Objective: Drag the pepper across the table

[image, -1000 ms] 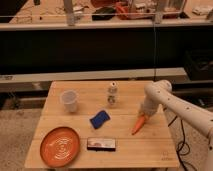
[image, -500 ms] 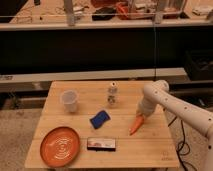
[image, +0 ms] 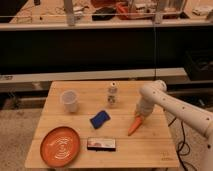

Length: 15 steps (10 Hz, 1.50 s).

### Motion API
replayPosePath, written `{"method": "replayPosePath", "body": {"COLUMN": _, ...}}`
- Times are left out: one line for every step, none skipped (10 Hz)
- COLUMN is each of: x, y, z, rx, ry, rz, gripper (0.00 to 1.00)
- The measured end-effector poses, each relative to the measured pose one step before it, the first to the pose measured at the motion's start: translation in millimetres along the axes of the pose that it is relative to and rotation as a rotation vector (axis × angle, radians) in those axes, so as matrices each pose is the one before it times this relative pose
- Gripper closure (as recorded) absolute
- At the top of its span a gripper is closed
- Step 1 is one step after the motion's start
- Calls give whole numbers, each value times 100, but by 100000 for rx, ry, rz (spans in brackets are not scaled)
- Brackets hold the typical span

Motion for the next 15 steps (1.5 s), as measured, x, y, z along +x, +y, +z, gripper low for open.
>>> {"method": "replayPosePath", "body": {"x": -195, "y": -250, "z": -15, "rx": -44, "ry": 306, "rz": -603, "gripper": 100}}
{"method": "replayPosePath", "body": {"x": -20, "y": 90, "z": -8, "rx": 7, "ry": -191, "rz": 196, "gripper": 100}}
{"method": "replayPosePath", "body": {"x": -45, "y": -6, "z": 6, "rx": 40, "ry": -153, "rz": 45, "gripper": 100}}
{"method": "replayPosePath", "body": {"x": -135, "y": -94, "z": 36, "rx": -166, "ry": 33, "rz": -302, "gripper": 100}}
{"method": "replayPosePath", "body": {"x": -569, "y": -415, "z": 81, "rx": -233, "ry": 204, "rz": -1390, "gripper": 100}}
{"method": "replayPosePath", "body": {"x": 7, "y": -57, "z": -15, "rx": 60, "ry": 14, "rz": 30, "gripper": 100}}
{"method": "replayPosePath", "body": {"x": -18, "y": -14, "z": -25, "rx": 69, "ry": -37, "rz": 13, "gripper": 100}}
{"method": "replayPosePath", "body": {"x": -27, "y": 47, "z": 15, "rx": 20, "ry": -50, "rz": 28, "gripper": 100}}
{"method": "replayPosePath", "body": {"x": -402, "y": -170, "z": 110, "rx": -732, "ry": 690, "rz": -1627, "gripper": 100}}
{"method": "replayPosePath", "body": {"x": -755, "y": -561, "z": 102, "rx": -244, "ry": -9, "rz": -1525, "gripper": 100}}
{"method": "replayPosePath", "body": {"x": -24, "y": -128, "z": -39, "rx": 18, "ry": -2, "rz": -117, "gripper": 100}}
{"method": "replayPosePath", "body": {"x": 23, "y": 57, "z": -58, "rx": 129, "ry": -50, "rz": 194, "gripper": 100}}
{"method": "replayPosePath", "body": {"x": -42, "y": 20, "z": 11, "rx": -76, "ry": -72, "rz": -46, "gripper": 100}}
{"method": "replayPosePath", "body": {"x": -162, "y": -51, "z": 62, "rx": -301, "ry": 281, "rz": -770, "gripper": 100}}
{"method": "replayPosePath", "body": {"x": -924, "y": -445, "z": 170, "rx": -768, "ry": 340, "rz": -2187, "gripper": 100}}
